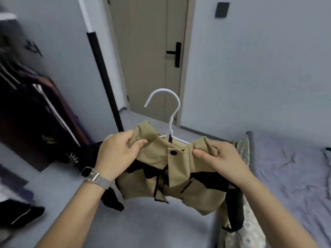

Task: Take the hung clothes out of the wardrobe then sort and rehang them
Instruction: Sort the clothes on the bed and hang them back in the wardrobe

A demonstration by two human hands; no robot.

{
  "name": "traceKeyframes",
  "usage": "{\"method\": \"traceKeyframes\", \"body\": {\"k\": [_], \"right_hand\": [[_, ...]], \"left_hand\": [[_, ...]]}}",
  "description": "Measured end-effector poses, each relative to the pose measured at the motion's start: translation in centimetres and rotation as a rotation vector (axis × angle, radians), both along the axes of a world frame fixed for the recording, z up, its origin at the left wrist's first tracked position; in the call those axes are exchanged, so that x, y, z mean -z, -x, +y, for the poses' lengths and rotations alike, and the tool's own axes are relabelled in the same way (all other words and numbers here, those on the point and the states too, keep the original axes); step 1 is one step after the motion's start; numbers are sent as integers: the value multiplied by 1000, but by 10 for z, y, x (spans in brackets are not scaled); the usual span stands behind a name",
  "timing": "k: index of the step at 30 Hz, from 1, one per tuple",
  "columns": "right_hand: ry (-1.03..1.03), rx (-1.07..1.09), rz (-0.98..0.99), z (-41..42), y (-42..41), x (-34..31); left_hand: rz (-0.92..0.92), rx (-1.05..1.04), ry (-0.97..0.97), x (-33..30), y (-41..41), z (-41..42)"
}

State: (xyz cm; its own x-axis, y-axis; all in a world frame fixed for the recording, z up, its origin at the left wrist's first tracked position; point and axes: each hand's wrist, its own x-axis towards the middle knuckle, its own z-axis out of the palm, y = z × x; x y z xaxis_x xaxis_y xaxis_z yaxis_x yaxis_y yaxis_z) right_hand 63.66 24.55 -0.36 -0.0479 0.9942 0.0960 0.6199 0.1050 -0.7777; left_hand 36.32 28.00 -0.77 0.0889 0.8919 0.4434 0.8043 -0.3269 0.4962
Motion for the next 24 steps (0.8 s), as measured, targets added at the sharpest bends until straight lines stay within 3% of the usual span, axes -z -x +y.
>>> {"method": "traceKeyframes", "body": {"k": [8,17,24], "right_hand": [[150,-227,79,113,165,25],[206,-321,12,205,371,35],[360,-521,180,264,502,20]], "left_hand": [[37,-329,157,50,161,23],[-135,-515,269,70,332,54],[-353,-696,210,58,428,82]]}}
